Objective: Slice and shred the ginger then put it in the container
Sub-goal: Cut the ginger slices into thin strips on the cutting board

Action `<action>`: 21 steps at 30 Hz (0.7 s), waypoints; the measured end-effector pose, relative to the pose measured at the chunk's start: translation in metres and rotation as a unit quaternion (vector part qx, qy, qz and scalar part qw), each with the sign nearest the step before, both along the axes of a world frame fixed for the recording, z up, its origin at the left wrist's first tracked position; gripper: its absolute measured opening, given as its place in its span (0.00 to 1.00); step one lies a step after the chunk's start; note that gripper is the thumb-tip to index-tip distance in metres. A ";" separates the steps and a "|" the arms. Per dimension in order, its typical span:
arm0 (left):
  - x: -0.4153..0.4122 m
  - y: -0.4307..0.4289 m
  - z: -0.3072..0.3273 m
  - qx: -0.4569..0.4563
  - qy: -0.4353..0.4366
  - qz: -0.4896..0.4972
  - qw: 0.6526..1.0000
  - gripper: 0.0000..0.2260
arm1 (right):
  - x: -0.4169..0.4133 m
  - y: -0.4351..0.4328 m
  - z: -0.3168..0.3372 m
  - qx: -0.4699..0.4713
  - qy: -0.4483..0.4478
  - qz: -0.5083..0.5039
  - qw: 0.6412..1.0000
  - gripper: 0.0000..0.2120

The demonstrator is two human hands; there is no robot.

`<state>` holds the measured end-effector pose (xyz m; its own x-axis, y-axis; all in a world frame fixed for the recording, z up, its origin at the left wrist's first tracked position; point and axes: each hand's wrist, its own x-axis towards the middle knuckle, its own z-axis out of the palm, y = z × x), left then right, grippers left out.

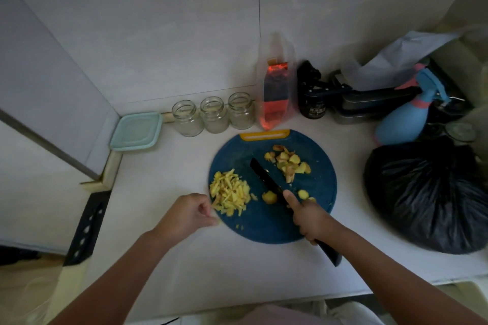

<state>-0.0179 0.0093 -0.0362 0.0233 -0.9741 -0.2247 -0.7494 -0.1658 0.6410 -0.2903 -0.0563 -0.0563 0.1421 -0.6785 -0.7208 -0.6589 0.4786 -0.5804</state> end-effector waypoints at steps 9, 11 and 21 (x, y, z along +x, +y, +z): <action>-0.011 0.006 -0.022 -0.015 -0.053 -0.021 0.998 0.20 | -0.002 0.000 -0.003 -0.006 0.012 0.012 1.000 0.33; -0.009 0.006 -0.017 0.002 -0.056 -0.039 0.998 0.20 | 0.000 0.000 -0.002 0.003 0.012 0.015 1.000 0.35; -0.036 -0.033 0.008 -0.095 -0.025 0.026 0.995 0.19 | -0.001 0.003 -0.002 -0.033 0.004 0.024 0.999 0.29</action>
<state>-0.0543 -0.0238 -0.0286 0.0804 -0.9962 -0.0343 -0.7748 -0.0841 0.6266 -0.2915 -0.0537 -0.0581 0.1695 -0.7172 -0.6759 -0.6853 0.4071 -0.6038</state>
